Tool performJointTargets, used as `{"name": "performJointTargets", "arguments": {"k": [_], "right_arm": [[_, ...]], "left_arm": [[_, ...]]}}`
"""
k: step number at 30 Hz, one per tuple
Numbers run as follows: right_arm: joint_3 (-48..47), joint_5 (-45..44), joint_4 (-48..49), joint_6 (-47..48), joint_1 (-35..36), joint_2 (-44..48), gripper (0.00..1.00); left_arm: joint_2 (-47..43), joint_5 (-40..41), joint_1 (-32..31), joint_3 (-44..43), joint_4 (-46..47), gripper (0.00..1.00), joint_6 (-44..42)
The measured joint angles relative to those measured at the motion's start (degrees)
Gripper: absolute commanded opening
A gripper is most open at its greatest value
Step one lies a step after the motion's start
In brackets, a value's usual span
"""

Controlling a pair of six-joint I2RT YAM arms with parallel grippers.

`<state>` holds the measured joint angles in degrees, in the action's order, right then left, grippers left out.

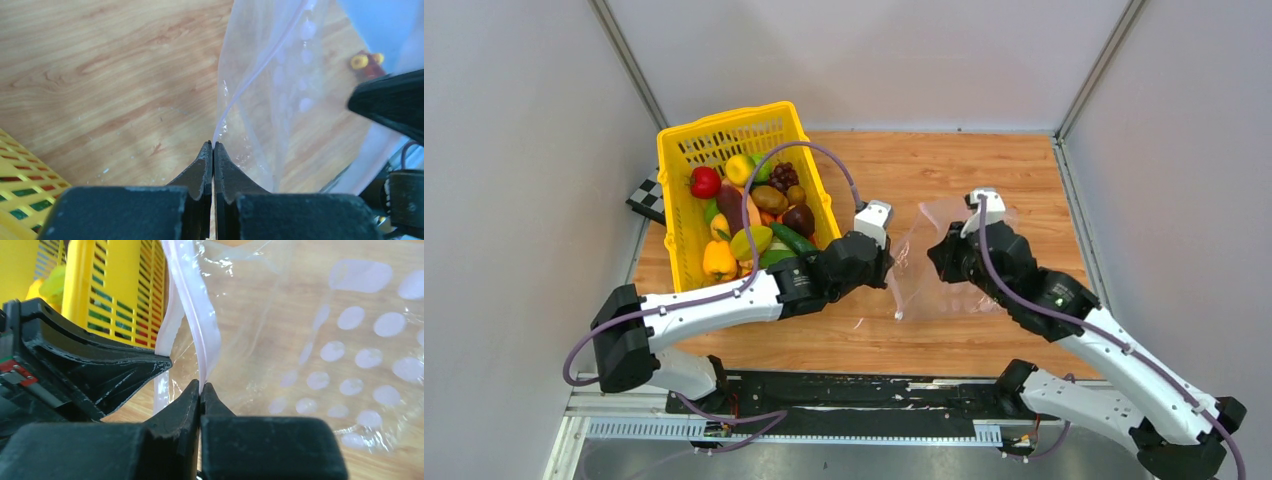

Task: Place the food in the zip-top bag and seal the zipper
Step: Open the zipper of the food storage bag.

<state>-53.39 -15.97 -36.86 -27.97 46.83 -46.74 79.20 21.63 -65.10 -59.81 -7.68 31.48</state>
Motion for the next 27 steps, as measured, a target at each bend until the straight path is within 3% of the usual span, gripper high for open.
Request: {"name": "performJointTargets", "arguments": {"k": [6,17,22,27], "right_arm": [[-15.98,-1.66,-13.84,3.96,-0.02,-6.03,0.01],[-39.56,-8.15,-33.20,10.29,-0.09,-29.11,0.01],[-39.47,-8.98,-33.73,10.51,-1.36,-33.38,0.04],[-30.88,-7.45,-27.91,8.09,-3.17,-30.75,0.08]], "left_arm": [[1.20,-0.04,2.05,-5.62,-0.42,0.02,-0.11],[8.90,-3.26,7.06,-8.59,-0.66,0.00,0.79],[9.90,-6.51,9.42,-7.52,0.22,0.00,1.25],[8.70,-11.30,10.82,-5.05,2.84,0.00,2.71]]}}
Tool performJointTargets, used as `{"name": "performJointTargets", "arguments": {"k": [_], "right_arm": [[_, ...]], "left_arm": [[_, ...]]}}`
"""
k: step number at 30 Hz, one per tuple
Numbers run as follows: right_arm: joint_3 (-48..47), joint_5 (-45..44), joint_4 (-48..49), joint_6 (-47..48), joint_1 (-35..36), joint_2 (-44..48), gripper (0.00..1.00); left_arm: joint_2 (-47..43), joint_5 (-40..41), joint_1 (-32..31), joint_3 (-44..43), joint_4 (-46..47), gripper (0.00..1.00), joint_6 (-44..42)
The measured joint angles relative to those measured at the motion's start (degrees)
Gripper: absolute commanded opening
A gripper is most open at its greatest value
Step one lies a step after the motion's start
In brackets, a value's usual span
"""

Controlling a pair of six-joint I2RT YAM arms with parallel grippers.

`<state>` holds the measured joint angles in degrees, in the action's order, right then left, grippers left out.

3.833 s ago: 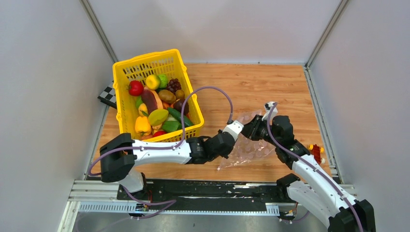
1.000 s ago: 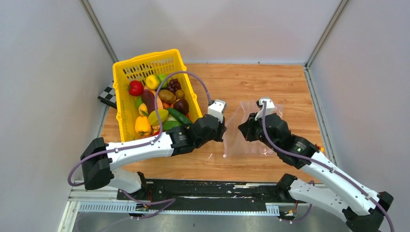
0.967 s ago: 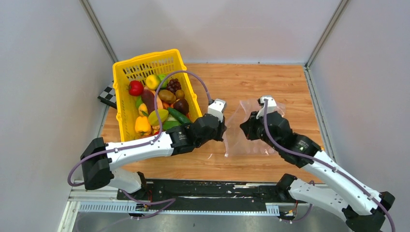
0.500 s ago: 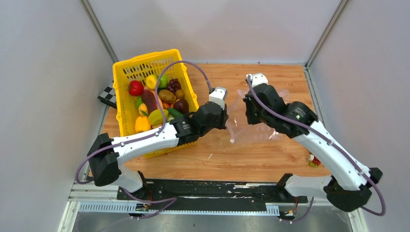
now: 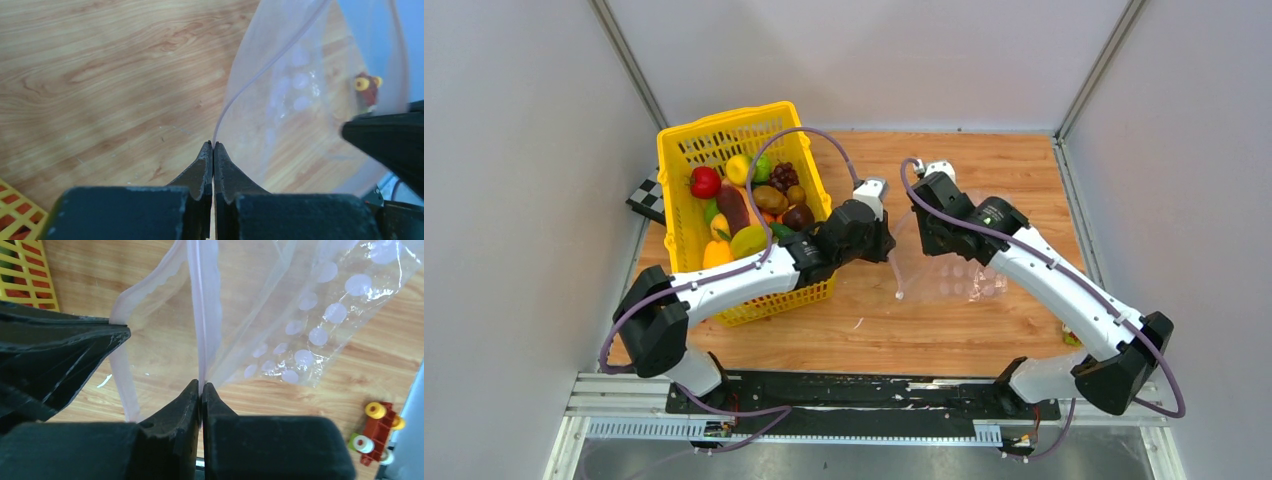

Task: Place the food in the zip-top bag and seal the zipper
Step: Open the zipper of the food storage bag.

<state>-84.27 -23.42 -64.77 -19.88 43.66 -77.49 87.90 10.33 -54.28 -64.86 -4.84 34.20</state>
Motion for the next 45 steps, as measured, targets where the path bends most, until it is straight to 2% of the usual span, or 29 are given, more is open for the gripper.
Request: {"name": "performJointTargets", "arguments": {"k": [4,7,12,21,23,27,29,34,38,45], "right_arm": [[8.13,2.27,6.05,-3.98,-0.42,2.34,0.14],[11.74,3.48,10.03,-5.84,-0.42,3.82,0.28],[15.47,4.50,15.76,-7.98,-0.33,7.21,0.31],[21.49,6.49,21.75,-9.01,-0.17,9.68,0.25],[22.99,6.91,23.37,-8.98,-0.17,9.77,0.18],[25.07,7.28,25.79,-8.70,-0.07,9.81,0.12],[25.88,7.30,27.02,-8.15,-0.07,10.21,0.01],[27.26,6.21,29.09,-5.90,-0.07,12.70,0.00],[24.74,2.14,25.42,-3.78,-0.02,14.78,0.00],[11.19,-4.55,11.19,1.81,-0.02,15.17,0.00]], "left_arm": [[-0.31,-2.56,0.07,1.16,1.68,0.00,1.18],[-1.07,-3.15,-0.09,2.69,3.61,0.00,1.88],[-1.55,-3.21,0.00,3.52,5.16,0.00,3.06],[-2.82,-3.41,0.07,5.27,7.48,0.00,5.79],[-2.82,-3.43,0.09,5.42,7.93,0.00,6.03],[-2.84,-3.43,0.09,5.57,8.48,0.00,6.23],[-2.84,-3.43,0.09,5.57,8.48,0.00,6.21],[-2.89,-3.32,0.09,5.57,8.46,0.00,5.95],[-2.75,-2.01,0.13,4.24,5.46,0.00,4.11],[2.47,-1.29,0.85,-3.10,1.07,0.00,1.31]]}}
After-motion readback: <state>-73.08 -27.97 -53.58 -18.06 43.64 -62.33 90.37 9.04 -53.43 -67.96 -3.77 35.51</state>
